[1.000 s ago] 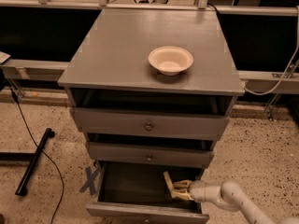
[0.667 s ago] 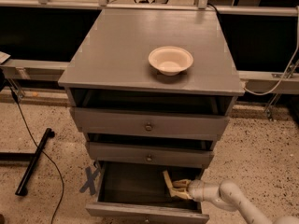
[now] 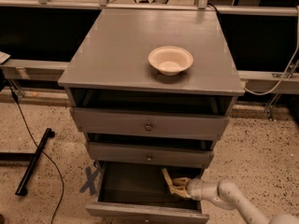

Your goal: Place sponge into bottom drawer

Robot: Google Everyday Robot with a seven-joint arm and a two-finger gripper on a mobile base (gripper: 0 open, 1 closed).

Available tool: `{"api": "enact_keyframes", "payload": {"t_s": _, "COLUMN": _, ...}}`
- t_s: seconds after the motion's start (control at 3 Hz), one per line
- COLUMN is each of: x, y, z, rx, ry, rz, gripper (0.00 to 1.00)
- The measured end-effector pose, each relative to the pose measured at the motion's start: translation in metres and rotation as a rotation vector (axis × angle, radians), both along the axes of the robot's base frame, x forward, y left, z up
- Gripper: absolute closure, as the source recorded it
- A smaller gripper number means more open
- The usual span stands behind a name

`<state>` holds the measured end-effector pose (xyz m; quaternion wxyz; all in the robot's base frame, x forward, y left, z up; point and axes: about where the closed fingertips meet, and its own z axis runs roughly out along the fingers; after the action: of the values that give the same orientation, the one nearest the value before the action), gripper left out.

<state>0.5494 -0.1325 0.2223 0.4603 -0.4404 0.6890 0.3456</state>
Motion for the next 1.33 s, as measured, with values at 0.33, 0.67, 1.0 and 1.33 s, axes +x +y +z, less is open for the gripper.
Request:
{"api": "enact_keyframes", "payload": {"t_s": 0.33, "x": 0.0, "y": -0.003, "z": 0.001, "rx": 0.004, "ry": 0.003, "rz": -0.011, "gripper": 0.15}}
{"api": "enact_keyframes", "payload": {"t_s": 0.67, "x": 0.0, "y": -0.007, "z": 0.003, "rx": 0.009, "ry": 0.008, "rz": -0.02, "gripper": 0.0}}
{"api": "enact_keyframes", "payload": {"t_s": 1.0, "x": 0.001, "y": -0.013, "z": 0.007, "rx": 0.026, "ry": 0.012, "rz": -0.036, "gripper": 0.0}}
{"api": "enact_keyframes", "payload": {"t_s": 1.33, "x": 0.0, "y": -0.026, "z": 0.013, "rx": 0.047, "ry": 0.027, "rz": -0.074, "gripper": 0.16}}
